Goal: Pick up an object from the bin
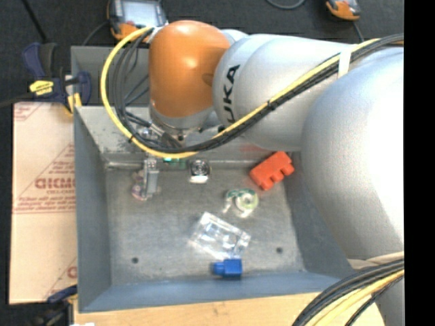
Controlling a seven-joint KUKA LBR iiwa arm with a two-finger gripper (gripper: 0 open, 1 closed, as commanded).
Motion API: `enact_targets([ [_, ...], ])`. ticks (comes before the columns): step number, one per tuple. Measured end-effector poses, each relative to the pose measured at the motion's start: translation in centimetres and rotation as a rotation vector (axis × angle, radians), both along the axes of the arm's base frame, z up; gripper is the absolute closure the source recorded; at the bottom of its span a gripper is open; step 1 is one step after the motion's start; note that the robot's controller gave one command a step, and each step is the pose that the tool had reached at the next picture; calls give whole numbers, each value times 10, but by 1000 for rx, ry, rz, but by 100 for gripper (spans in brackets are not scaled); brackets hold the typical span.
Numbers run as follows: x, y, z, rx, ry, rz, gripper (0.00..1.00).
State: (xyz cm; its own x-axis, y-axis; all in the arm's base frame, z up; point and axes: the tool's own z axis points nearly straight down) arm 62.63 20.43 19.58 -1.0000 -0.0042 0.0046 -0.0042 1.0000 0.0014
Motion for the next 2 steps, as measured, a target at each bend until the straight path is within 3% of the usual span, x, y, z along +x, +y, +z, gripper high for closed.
enact_targets([
  [1, 1, -56, -48, -4, -4, 164, 0],
  [2, 30, -42, -122, -2, -8, 199, 0],
])
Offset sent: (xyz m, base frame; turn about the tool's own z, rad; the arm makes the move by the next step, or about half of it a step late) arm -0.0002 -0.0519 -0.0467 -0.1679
